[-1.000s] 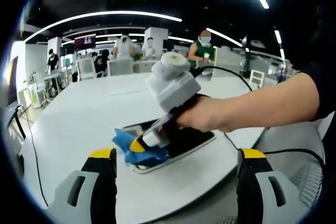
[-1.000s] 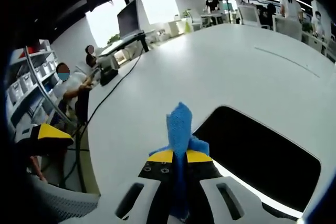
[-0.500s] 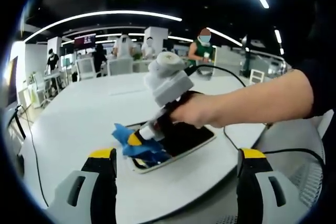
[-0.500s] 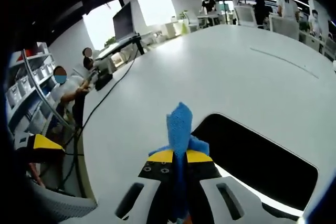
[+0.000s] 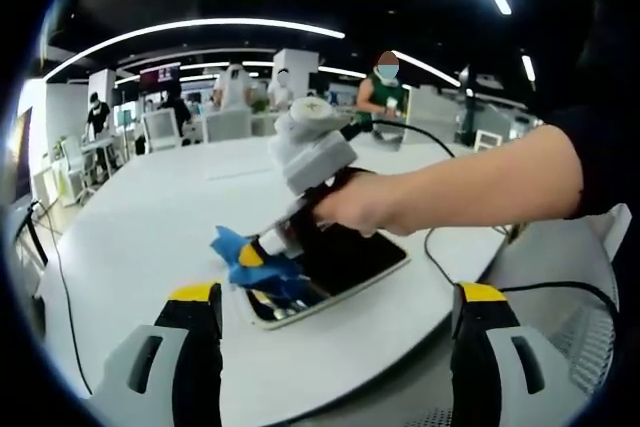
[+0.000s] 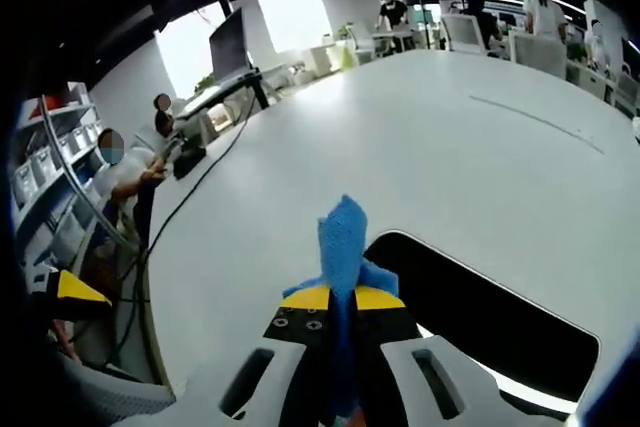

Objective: Wipe the mirror surface with the cleaning cloth until all visible marks leave the cleaned area.

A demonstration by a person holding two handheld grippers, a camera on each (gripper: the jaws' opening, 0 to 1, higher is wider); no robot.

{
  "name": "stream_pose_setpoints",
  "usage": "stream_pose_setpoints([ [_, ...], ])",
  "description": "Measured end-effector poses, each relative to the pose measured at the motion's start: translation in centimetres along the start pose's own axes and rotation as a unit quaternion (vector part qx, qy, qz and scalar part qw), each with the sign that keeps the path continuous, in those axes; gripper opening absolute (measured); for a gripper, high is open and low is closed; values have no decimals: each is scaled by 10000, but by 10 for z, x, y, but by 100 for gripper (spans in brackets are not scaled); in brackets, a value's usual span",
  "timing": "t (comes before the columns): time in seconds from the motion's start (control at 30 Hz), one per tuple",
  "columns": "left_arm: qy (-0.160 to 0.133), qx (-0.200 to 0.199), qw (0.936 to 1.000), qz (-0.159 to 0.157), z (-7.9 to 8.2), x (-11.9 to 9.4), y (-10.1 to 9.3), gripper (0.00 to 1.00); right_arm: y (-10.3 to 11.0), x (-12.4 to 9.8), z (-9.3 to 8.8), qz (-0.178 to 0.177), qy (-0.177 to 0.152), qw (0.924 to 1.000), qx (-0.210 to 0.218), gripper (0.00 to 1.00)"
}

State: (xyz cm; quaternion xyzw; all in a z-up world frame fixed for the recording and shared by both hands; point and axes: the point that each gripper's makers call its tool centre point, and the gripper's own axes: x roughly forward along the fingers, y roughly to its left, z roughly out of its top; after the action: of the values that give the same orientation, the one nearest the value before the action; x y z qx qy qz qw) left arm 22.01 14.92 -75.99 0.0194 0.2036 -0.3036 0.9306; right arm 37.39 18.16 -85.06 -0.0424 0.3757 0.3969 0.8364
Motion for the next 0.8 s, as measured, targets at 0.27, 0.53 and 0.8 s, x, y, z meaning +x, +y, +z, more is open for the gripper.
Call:
stream_pose_setpoints([
  [0.27, -11, -18, 10000, 12, 0, 0, 1, 96, -4, 2, 6, -71, -29, 10000, -21, 1],
  [0.53, -8, -15, 10000, 16, 0, 0, 1, 96, -16, 9, 16, -201, -65, 9998, -39, 1],
  [0.8, -7, -14, 10000, 11, 0, 0, 1, 96, -22, 12, 20, -281, -46, 9996, -53, 1],
])
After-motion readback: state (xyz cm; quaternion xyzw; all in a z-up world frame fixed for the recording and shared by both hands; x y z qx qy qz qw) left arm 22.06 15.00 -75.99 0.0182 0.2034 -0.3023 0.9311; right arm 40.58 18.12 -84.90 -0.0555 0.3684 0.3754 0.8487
